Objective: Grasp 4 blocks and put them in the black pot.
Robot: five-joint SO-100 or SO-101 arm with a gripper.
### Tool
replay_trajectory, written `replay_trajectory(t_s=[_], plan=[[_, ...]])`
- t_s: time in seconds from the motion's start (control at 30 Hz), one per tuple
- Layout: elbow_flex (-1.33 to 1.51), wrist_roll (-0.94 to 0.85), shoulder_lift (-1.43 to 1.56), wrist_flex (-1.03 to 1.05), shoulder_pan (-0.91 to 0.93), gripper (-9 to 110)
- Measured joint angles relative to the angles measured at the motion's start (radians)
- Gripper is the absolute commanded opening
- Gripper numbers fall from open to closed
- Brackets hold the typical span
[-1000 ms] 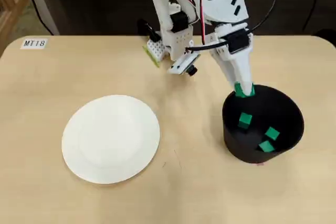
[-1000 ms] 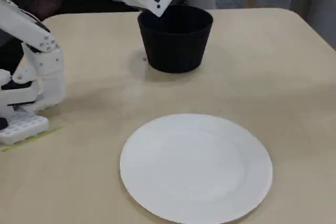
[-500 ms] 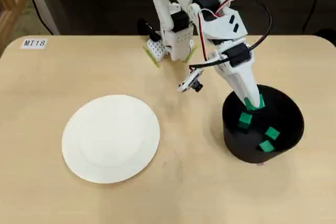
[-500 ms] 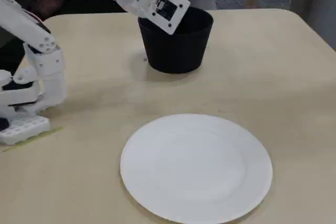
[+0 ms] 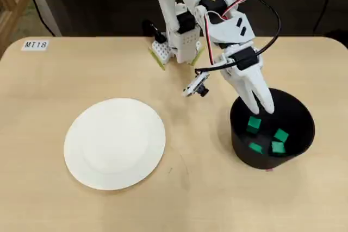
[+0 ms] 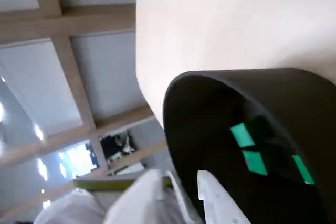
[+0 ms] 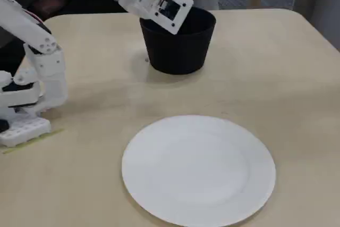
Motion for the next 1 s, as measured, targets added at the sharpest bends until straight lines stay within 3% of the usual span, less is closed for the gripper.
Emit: replay_trajectory(t_s=[0.23, 0.43, 0.6, 1.0], plan=[[0.025, -0.055, 0.215, 0.258, 0.186, -2], [0.229, -0.029, 0.723, 0.434, 0.416, -2], [0.365, -0.028, 0.948, 0.560, 0.426, -2], [0.558, -0.100, 0.992, 0.624, 0.430, -2]])
